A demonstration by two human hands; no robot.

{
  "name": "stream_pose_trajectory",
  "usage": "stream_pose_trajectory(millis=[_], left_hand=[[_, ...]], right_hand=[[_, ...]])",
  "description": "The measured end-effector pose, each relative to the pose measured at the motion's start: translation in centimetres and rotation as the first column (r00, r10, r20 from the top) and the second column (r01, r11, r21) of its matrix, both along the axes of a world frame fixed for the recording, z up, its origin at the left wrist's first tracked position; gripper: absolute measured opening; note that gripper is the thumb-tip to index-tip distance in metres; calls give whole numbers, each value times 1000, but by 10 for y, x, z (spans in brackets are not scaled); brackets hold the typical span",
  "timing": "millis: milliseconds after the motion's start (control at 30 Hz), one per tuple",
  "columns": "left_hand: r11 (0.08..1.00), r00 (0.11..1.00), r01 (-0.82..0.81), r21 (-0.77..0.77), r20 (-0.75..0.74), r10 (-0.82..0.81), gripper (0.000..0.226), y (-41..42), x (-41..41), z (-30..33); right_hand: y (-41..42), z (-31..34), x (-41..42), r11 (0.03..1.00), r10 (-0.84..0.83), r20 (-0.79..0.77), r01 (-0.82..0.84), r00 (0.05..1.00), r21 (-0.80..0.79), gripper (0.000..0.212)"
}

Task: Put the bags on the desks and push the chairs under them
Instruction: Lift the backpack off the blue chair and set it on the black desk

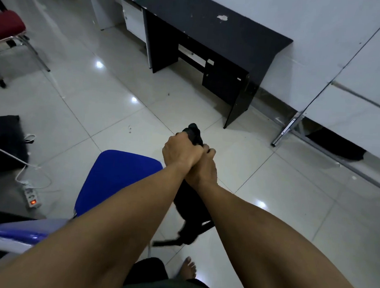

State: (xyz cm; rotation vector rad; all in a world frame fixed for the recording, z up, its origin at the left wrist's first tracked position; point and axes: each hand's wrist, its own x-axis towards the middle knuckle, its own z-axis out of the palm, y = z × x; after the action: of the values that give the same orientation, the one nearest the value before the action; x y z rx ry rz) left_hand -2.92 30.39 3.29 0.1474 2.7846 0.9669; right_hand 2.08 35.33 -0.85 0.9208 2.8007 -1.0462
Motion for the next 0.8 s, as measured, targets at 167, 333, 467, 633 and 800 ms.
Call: stream_pose_trajectory(millis=[167, 333, 467, 633, 800], left_hand=[[981, 997, 20, 192, 69, -34, 11, 49, -5, 11], [882, 948, 205, 424, 139, -287, 38, 78, -39, 24], [957, 952, 264, 119, -190, -239, 11, 91, -81, 13], [822, 844, 512, -247, -33, -536, 83, 138, -152, 5], [649, 702, 704, -287, 145, -697, 42, 191, -214, 1]], right_hand=[[50, 15, -6, 983, -168, -142, 176, 976, 50, 15], [117, 40, -12, 968, -246, -210, 249, 946, -10, 20], [166, 41, -19, 969, -249, -181, 244, 952, -49, 26], [208, 38, -52, 981, -190, -206, 181, 960, -65, 19], [256, 41, -84, 977, -211, -209, 201, 955, -67, 21]])
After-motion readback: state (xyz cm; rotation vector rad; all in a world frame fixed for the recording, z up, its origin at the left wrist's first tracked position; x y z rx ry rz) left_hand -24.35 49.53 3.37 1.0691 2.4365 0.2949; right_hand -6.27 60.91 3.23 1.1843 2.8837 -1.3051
